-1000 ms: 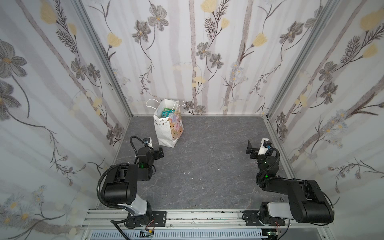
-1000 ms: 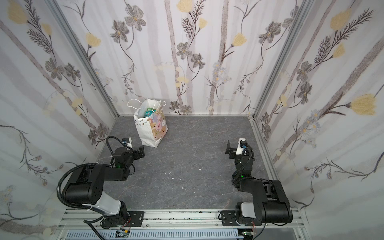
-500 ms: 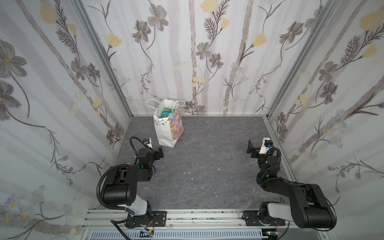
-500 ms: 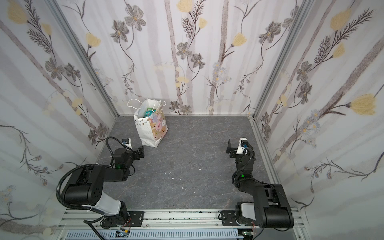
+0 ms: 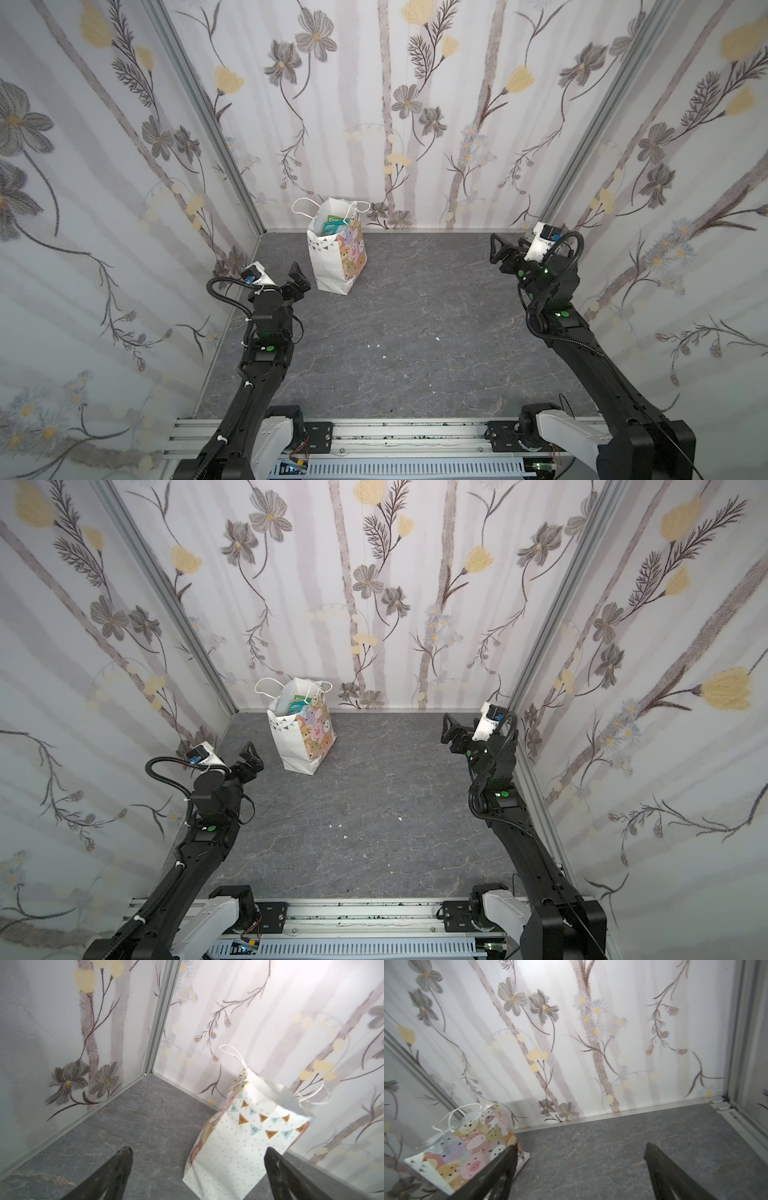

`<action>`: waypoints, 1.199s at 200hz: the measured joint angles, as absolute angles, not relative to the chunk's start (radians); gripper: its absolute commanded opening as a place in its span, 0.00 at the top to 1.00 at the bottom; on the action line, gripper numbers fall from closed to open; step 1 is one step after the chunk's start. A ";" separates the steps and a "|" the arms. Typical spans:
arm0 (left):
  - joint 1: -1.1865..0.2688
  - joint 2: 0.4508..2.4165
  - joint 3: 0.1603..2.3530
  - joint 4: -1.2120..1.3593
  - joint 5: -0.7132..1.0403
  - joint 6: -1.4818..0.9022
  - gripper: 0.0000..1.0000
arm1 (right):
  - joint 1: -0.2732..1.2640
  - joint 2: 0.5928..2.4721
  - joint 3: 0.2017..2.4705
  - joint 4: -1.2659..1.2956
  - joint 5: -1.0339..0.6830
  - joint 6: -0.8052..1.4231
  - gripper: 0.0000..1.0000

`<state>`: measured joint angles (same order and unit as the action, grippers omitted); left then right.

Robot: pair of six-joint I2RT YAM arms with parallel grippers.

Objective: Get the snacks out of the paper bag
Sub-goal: 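Raise both grippers and move them toward the paper bag, then bring the left gripper over the bag opening while the right gripper approaches the bag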

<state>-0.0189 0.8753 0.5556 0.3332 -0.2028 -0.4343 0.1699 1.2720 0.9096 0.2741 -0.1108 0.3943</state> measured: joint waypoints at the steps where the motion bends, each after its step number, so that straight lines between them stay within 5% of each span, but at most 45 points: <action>1: -0.019 0.875 0.565 0.320 -0.201 -0.445 0.05 | 0.173 1.275 0.915 0.269 -0.112 0.395 0.05; 59: -0.046 1.094 0.936 -0.120 0.007 -0.884 0.33 | 0.426 1.532 1.343 -0.105 -0.155 0.364 0.05; 120: -0.136 1.381 1.324 -0.404 0.068 -1.090 0.38 | 0.527 1.707 1.528 -0.331 -0.155 0.303 0.05; 240: -0.150 1.927 2.158 -1.097 -0.106 -0.993 0.46 | 0.562 1.613 1.481 -0.455 -0.117 0.268 0.06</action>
